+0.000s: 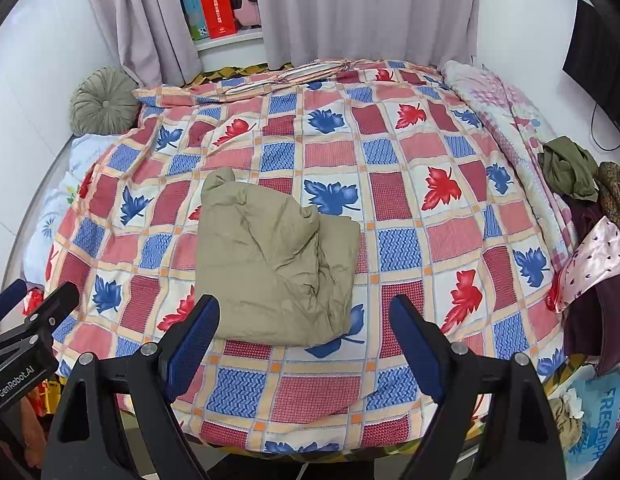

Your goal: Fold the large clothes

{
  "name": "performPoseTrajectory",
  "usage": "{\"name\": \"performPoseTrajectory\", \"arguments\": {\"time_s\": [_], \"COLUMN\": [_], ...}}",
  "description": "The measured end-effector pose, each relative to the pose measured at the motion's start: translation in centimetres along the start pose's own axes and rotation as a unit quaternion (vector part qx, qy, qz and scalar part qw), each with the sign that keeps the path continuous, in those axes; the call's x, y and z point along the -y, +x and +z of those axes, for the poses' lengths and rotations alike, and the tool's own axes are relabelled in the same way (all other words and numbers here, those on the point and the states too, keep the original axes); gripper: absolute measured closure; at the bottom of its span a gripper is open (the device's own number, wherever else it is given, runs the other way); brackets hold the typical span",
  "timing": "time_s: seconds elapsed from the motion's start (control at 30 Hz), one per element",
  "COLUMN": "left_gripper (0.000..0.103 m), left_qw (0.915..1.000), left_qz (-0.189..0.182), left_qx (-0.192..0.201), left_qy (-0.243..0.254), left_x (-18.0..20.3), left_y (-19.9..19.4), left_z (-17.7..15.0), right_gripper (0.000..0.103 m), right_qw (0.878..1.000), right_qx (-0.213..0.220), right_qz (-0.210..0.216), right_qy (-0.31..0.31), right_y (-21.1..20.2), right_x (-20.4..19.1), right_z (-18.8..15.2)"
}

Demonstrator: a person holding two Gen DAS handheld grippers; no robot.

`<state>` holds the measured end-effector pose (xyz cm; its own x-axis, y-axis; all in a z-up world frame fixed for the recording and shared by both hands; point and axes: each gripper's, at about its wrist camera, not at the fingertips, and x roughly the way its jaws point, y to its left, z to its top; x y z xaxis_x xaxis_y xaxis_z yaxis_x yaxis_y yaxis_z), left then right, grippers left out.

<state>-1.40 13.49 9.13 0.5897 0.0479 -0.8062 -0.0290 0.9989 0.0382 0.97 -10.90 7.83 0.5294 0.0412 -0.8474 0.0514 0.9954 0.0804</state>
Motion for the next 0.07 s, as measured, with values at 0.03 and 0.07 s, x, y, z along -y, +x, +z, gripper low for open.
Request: {"name": "performPoseTrajectory", "arguments": {"time_s": [0.03, 0.07], "left_gripper": [0.0, 0.0], "left_qw": [1.0, 1.0], "left_qz": [-0.002, -0.004], "left_qx": [-0.001, -0.002], "left_qy": [0.0, 0.0], "left_x": [0.04, 0.03], "left_y": [0.38, 0.4], "left_z": [0.23, 0.23], "right_gripper": [0.015, 0.015], "right_qw": [1.0, 1.0], "right_qx": [0.0, 0.0], "right_qz": [0.0, 0.0], "right_qy": [0.0, 0.0], "right_y": [0.0, 0.01], "right_x": [0.01, 0.02], "right_z": [0.01, 0.03]}}
